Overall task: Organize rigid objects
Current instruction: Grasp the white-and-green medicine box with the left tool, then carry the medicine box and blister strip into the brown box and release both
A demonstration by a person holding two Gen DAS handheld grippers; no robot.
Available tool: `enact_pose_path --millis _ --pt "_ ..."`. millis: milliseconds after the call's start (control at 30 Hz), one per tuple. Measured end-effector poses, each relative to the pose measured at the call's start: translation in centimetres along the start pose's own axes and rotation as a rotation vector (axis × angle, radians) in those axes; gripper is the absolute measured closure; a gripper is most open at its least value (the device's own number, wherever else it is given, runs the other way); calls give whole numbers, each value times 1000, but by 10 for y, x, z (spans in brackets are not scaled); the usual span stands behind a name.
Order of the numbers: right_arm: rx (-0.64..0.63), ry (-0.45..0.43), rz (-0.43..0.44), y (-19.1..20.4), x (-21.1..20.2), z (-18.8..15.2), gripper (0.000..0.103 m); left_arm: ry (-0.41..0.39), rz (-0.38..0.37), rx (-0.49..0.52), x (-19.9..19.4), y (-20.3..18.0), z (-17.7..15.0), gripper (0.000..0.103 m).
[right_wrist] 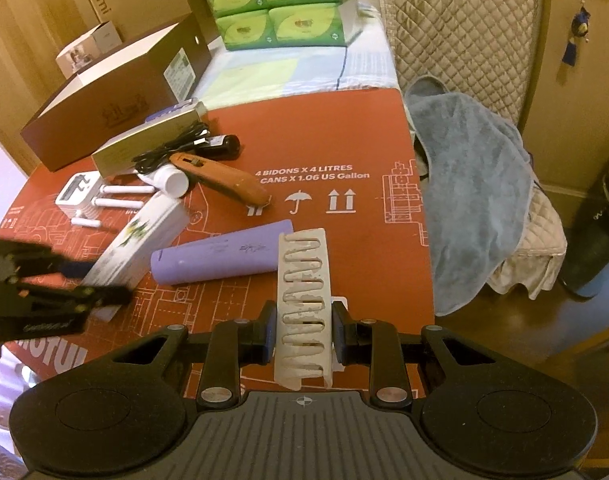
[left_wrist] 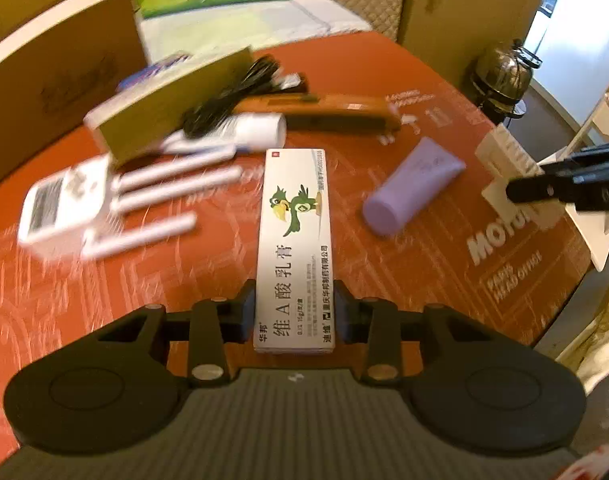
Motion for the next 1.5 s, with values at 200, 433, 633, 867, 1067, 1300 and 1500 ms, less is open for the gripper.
enact_pose_path --millis 200,433,633,867,1067,1300,1500 --pt "2 20 3 1 5 -2 78 -1 23 4 4 -1 8 65" --pt "9 39 -2 2 13 4 78 2 49 -9 22 -2 24 65" --pt "-27 41 -2 3 18 7 78 7 62 -62 20 -2 22 70" --pt "-55 28 29 10 12 14 78 -10 84 -113 -6 4 13 70" --pt "-72 -11 106 33 8 40 78 -56 132 -165 -37 25 19 70" --pt "-97 -40 231 97 23 69 78 -124 202 -237 -67 76 50 70" --pt "-111 -93 294 152 51 112 78 -198 240 -269 -77 138 96 70"
Point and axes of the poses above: each gripper's, at about its wrist camera, not at the fingertips, and x roughly the way its jaws point, y to its left, z to its top, the point moved 5 cm from there along x, roughly the way its jaws point, and after that the axes turned 14 degrees about -y, right-handed, at the moved point
